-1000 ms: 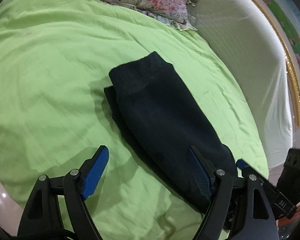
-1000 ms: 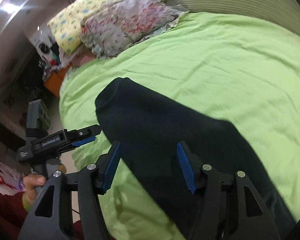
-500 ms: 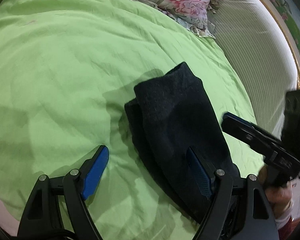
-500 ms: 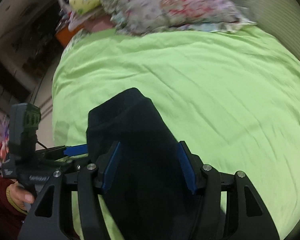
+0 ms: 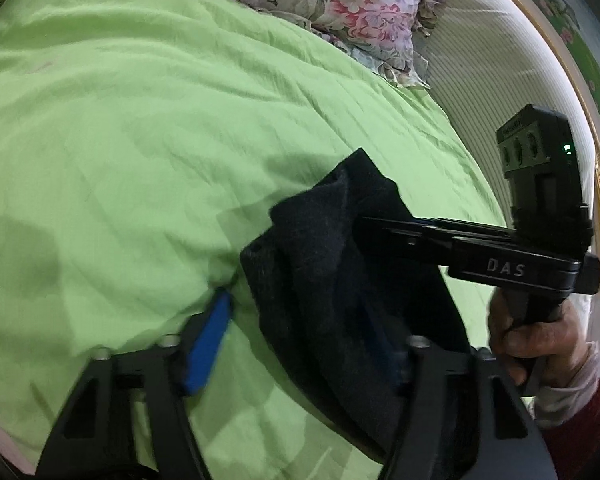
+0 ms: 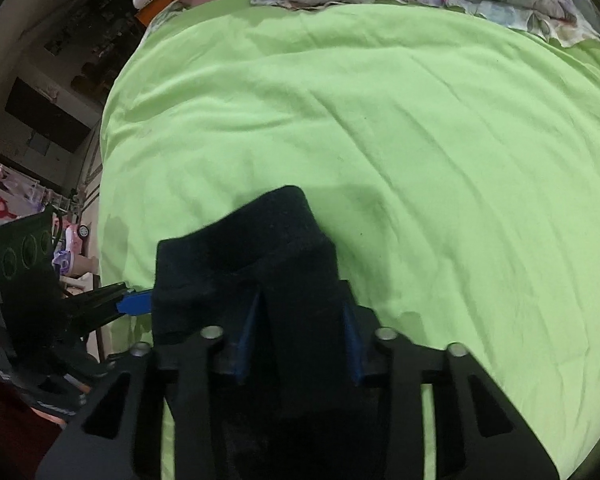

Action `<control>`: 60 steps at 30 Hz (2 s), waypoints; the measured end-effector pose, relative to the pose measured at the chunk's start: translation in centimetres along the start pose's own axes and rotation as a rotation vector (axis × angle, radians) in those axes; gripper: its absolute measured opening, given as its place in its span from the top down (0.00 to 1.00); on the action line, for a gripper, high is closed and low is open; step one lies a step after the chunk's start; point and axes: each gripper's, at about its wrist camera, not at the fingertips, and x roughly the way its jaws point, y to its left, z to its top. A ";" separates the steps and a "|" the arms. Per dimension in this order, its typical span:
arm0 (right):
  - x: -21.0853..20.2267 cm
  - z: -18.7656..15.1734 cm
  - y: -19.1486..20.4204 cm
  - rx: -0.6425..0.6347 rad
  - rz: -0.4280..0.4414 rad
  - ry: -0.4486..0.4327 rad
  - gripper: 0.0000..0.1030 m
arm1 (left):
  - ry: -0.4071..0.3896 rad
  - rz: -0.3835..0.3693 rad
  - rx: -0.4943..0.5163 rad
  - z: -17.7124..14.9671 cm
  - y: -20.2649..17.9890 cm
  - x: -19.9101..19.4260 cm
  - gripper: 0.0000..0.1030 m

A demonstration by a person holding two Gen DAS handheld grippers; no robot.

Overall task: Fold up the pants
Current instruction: 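Grasp the folded black pants' end with the right gripper while the left gripper grasps it too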

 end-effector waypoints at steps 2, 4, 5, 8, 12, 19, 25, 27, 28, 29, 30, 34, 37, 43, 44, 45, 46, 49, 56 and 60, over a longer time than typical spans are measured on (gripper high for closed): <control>-0.9 -0.5 0.2 -0.001 0.023 -0.031 0.80 | 0.011 -0.039 -0.003 0.3 0.3 0.6 0.69; -2.2 -1.2 0.3 0.016 0.040 -0.074 0.81 | 0.015 -0.059 0.001 0.5 0.1 0.7 0.72; -3.0 -1.6 0.4 0.021 0.047 -0.098 0.81 | 0.014 -0.067 0.013 0.6 -0.2 0.5 0.76; -5.3 -2.8 0.5 0.033 0.062 -0.161 0.81 | -0.004 -0.108 0.049 0.8 -1.9 -1.1 0.80; -10.0 -5.4 0.7 0.040 0.095 -0.263 0.82 | -0.030 -0.179 0.117 0.3 -5.2 -4.1 0.80; -17.4 -11.2 1.1 0.083 0.088 -0.425 0.81 | -0.058 -0.296 0.289 -2.2 -12.9 -8.1 0.80; -21.5 -17.3 0.9 0.156 0.052 -0.536 0.82 | -0.023 -0.376 0.390 -5.2 -18.1 -9.2 0.80; -22.4 -19.3 0.6 0.179 0.045 -0.573 0.82 | -0.009 -0.397 0.434 -6.6 -20.3 -9.2 0.80; -22.9 -20.4 0.4 0.191 0.047 -0.593 0.82 | -0.001 -0.407 0.453 -7.3 -21.1 -9.2 0.80; -23.2 -21.5 0.2 0.208 0.048 -0.613 0.82 | 0.005 -0.415 0.469 -7.9 -21.8 -9.2 0.80; -23.5 -22.6 0.1 0.224 0.049 -0.631 0.81 | 0.013 -0.423 0.494 -8.8 -22.8 -9.1 0.80; -24.3 -27.2 -0.8 0.293 0.050 -0.684 0.82 | 0.052 -0.440 0.580 -12.2 -25.5 -8.4 0.80; -24.6 -30.2 -1.3 0.343 0.048 -0.712 0.81 | 0.093 -0.448 0.639 -14.8 -27.4 -7.4 0.80; -24.5 -35.6 -2.1 0.424 0.036 -0.774 0.82 | 0.153 -0.443 0.750 -19.6 -30.4 -5.6 0.80; -24.4 -36.3 -2.3 0.438 0.038 -0.782 0.82 | 0.158 -0.440 0.764 -20.1 -30.6 -5.3 0.80; -24.1 -37.1 -2.6 0.454 0.038 -0.791 0.82 | 0.168 -0.437 0.781 -20.8 -30.8 -5.0 0.80; -23.9 -37.9 -2.8 0.469 0.041 -0.796 0.82 | 0.179 -0.435 0.797 -21.6 -31.1 -4.6 0.80; -22.9 -40.1 -3.5 0.518 0.029 -0.799 0.82 | 0.210 -0.416 0.847 -23.8 -31.9 -2.9 0.80; -21.4 -42.9 -4.5 0.590 0.020 -0.783 0.81 | 0.259 -0.388 0.896 -26.4 -32.5 -0.3 0.80; -21.0 -43.5 -4.8 0.614 0.016 -0.766 0.81 | 0.271 -0.380 0.917 -27.4 -33.0 0.7 0.80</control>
